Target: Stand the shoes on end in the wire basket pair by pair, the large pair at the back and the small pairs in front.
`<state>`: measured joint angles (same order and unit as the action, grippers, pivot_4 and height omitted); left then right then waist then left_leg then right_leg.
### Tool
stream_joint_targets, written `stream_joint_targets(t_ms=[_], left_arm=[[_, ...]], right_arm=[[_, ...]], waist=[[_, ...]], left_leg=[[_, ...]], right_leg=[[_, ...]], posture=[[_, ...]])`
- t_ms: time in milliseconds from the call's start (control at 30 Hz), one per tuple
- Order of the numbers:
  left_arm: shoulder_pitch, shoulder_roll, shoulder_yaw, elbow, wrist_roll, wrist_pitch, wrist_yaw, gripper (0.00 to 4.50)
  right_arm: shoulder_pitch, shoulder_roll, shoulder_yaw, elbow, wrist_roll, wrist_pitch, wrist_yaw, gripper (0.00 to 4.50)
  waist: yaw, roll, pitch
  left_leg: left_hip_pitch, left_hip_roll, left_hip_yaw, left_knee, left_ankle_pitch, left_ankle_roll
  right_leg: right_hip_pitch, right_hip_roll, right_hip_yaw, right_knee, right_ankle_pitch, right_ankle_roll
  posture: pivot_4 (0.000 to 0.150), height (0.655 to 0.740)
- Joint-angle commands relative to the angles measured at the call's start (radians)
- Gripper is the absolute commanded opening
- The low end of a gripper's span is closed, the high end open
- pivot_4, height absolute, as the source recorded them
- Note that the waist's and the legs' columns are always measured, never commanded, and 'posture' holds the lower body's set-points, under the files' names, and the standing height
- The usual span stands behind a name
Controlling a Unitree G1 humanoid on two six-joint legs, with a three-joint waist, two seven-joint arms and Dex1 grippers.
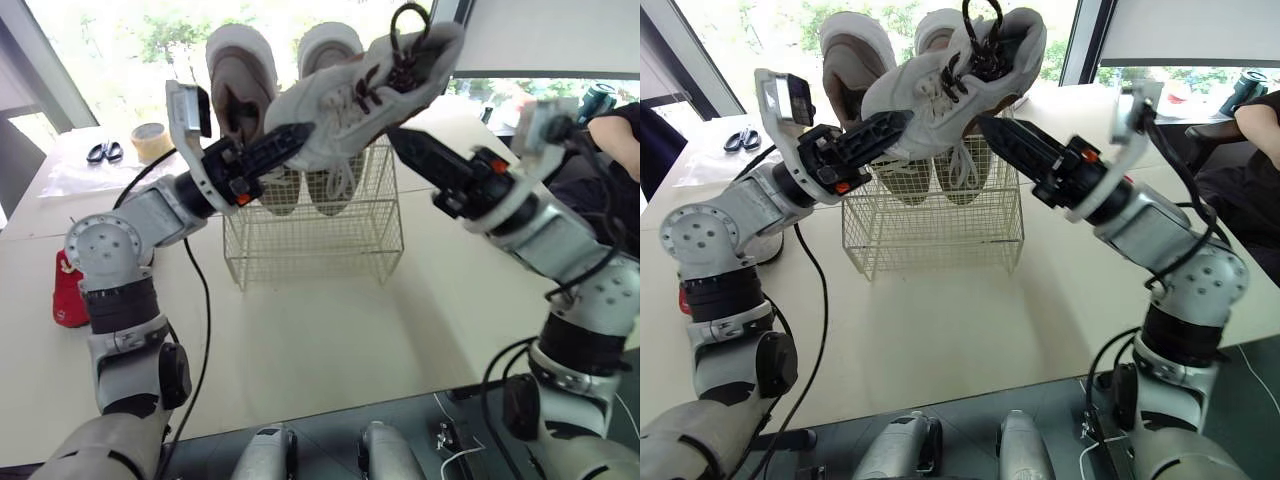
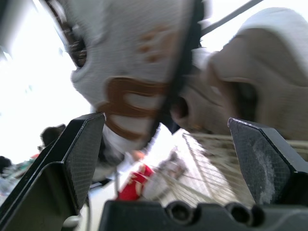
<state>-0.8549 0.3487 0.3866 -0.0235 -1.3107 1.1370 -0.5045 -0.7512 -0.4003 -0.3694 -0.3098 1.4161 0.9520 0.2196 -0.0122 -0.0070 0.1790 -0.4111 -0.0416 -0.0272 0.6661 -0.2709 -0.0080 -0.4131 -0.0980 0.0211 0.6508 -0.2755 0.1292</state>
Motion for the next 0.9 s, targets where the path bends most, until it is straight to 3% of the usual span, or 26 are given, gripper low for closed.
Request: stream_joint_targets(t_ms=[33,667,767,900], left_arm=[[0.007,-0.005,0.004,-0.048,-0.032,-0.042,0.021,0.26],[-0.005,-0.058,-0.017,-0.055,-0.061,-0.16,0.11,0.26],[0.003,-0.057,-0.029,-0.066,-0.062,-0.163,0.111,0.26],[0.025,-0.051,-0.042,-0.089,-0.069,-0.159,0.111,0.26]], right_arm=[[-0.053,0.001,-0.009,-0.022,0.027,-0.073,-0.033,4.42],[-0.073,0.002,0.105,-0.01,-0.007,-0.143,-0.005,4.42],[-0.075,-0.002,0.11,-0.005,-0.027,-0.149,0.004,3.62],[-0.091,-0.012,0.097,0.006,-0.029,-0.159,0.018,1.71]], waist=[[0.002,0.0,0.0],[-0.002,0.0,0.0],[-0.002,0.0,0.0],[-0.002,0.0,0.0]], left_leg=[[0.0,0.0,0.0,0.0,0.0,0.0],[0.0,0.0,0.0,0.0,0.0,0.001],[0.0,0.0,0.0,0.0,0.0,0.001],[0.0,0.0,0.0,0.0,0.0,0.001]], right_leg=[[0.001,0.0,-0.001,-0.001,0.0,0.0],[0.001,0.001,-0.001,-0.001,0.0,0.0],[0.001,0.001,-0.001,-0.001,0.0,0.0],[0.001,0.001,-0.001,-0.001,0.0,0.0]], posture=[[0.15,0.74],[0.15,0.74],[0.15,0.74],[0.15,0.74]])
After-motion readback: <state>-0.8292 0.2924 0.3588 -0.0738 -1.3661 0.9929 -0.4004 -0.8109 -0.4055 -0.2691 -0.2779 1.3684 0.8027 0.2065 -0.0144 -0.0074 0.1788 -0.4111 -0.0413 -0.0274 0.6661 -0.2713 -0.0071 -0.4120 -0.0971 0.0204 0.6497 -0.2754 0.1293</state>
